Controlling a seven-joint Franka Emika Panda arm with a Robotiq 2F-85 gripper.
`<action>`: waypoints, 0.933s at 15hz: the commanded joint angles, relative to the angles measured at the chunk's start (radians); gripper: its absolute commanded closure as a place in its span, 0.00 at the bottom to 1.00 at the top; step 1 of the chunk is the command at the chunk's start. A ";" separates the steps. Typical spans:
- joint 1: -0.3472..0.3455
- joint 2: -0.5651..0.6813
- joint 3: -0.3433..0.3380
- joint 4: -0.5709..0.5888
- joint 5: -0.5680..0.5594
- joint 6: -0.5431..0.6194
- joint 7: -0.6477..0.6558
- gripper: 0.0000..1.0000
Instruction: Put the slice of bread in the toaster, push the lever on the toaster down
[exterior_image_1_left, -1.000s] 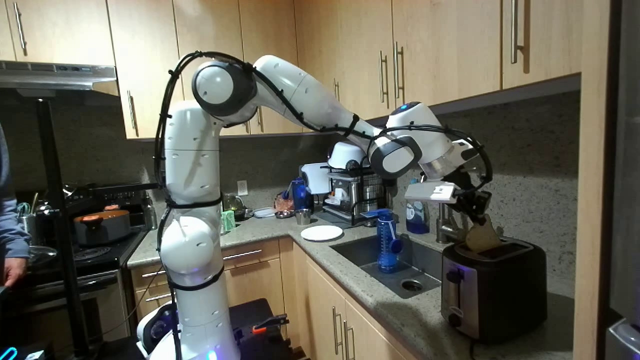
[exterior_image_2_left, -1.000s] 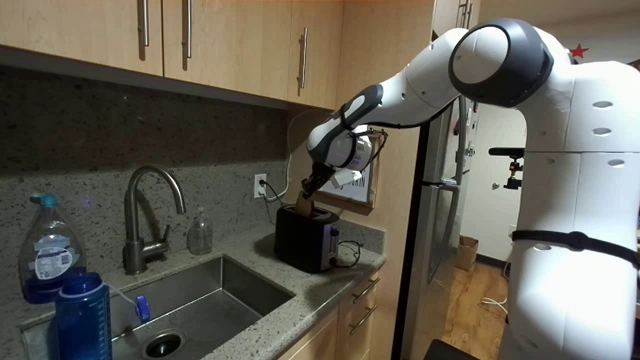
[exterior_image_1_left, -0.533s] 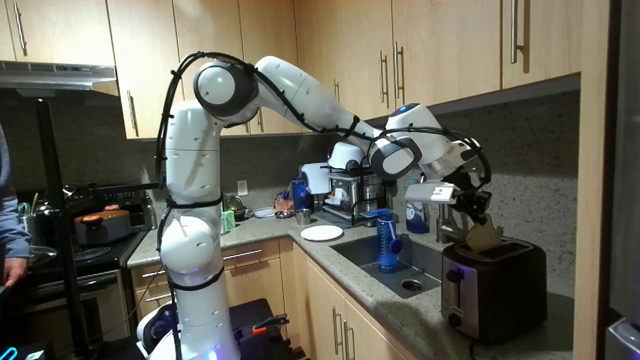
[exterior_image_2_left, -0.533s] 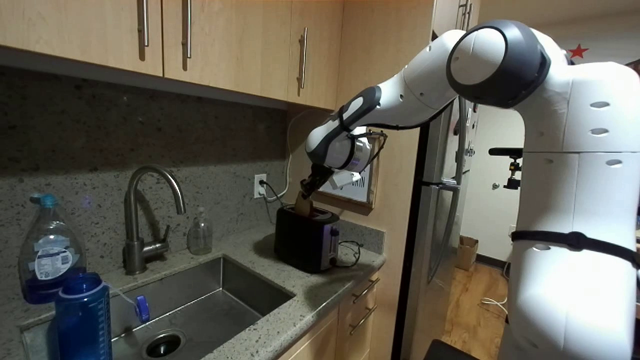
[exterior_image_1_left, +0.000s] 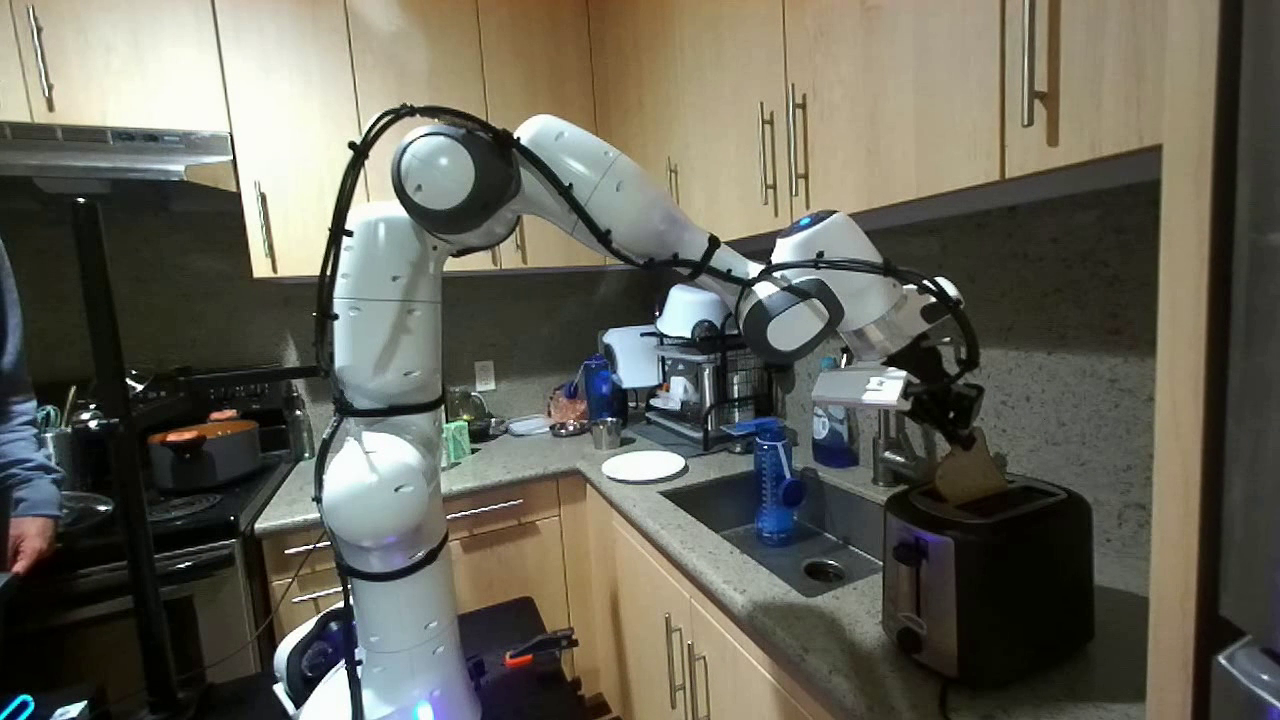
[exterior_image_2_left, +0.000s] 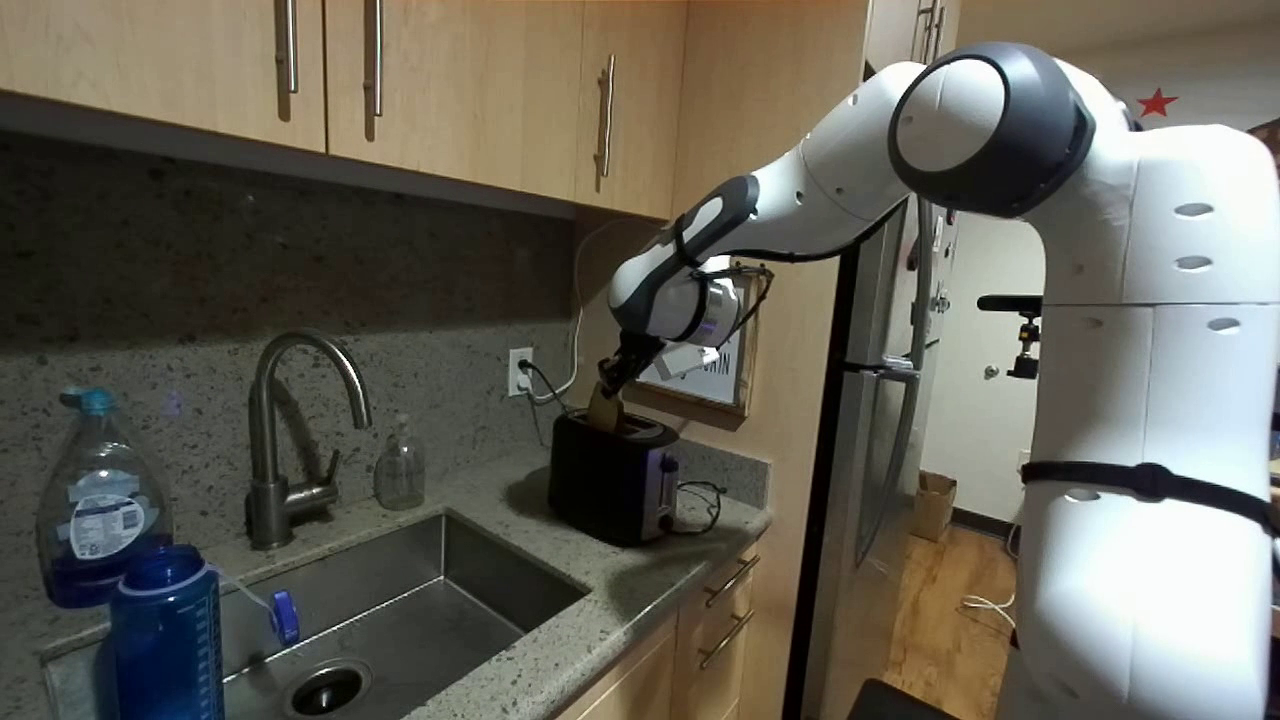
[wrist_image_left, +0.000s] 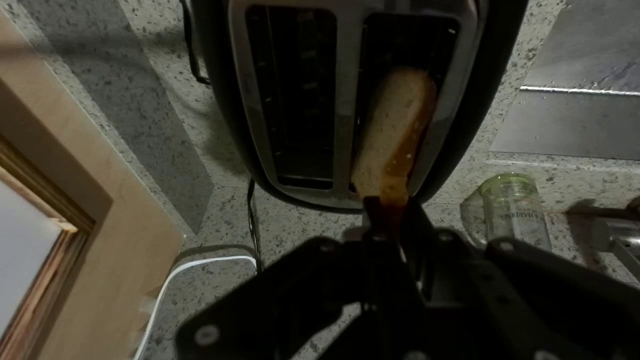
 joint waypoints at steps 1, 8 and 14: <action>0.000 0.000 0.000 0.000 0.000 0.000 0.000 0.88; -0.002 -0.001 -0.002 0.001 0.001 -0.021 0.002 0.46; -0.002 -0.044 -0.012 -0.019 -0.022 -0.019 0.019 0.03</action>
